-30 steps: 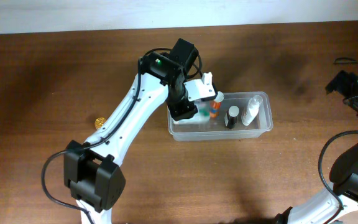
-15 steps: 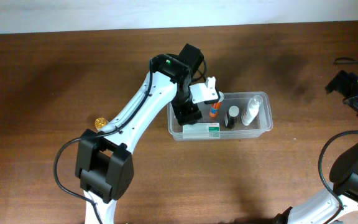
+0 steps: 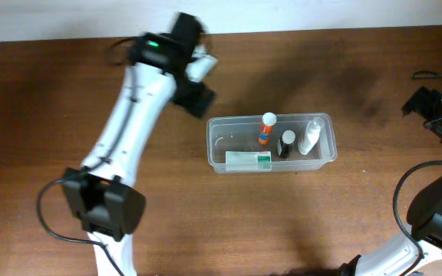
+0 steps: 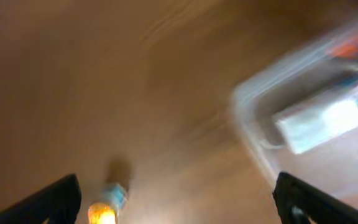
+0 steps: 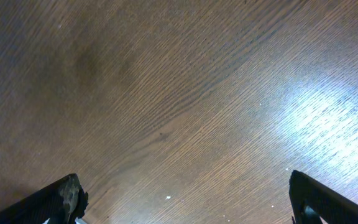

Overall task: Pack container
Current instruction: 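Open the left gripper and move it over the gold-lidded jar, then lower the left gripper and grasp the gold-lidded jar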

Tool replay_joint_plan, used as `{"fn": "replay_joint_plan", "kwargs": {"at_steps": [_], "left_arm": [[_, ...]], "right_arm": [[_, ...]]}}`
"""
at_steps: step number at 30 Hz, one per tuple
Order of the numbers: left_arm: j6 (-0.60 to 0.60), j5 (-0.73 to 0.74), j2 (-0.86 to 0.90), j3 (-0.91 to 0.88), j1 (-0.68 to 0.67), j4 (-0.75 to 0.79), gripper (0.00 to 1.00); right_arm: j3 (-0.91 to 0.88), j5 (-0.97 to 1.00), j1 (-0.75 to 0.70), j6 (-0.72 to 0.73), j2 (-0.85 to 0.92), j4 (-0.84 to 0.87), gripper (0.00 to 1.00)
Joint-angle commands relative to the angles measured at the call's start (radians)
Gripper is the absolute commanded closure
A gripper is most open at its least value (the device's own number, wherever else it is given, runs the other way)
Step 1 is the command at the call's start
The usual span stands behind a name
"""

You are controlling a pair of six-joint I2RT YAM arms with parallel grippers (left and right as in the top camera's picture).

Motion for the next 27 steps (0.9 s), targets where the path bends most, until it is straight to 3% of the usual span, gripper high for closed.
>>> {"fn": "replay_joint_plan", "kwargs": {"at_steps": [1, 10, 27], "left_arm": [[-0.298, -0.067, -0.035, 0.011, 0.107, -0.066, 0.01], [-0.345, -0.057, -0.035, -0.093, 0.263, -0.151, 0.01], [-0.344, 0.059, -0.035, -0.566, 0.358, 0.208, 0.01]], "right_arm": [[0.002, 0.002, 0.001, 0.008, -0.005, 0.002, 0.02], [0.002, 0.002, 0.001, 0.008, -0.005, 0.002, 0.02], [0.002, 0.002, 0.001, 0.008, -0.005, 0.002, 0.02]]}}
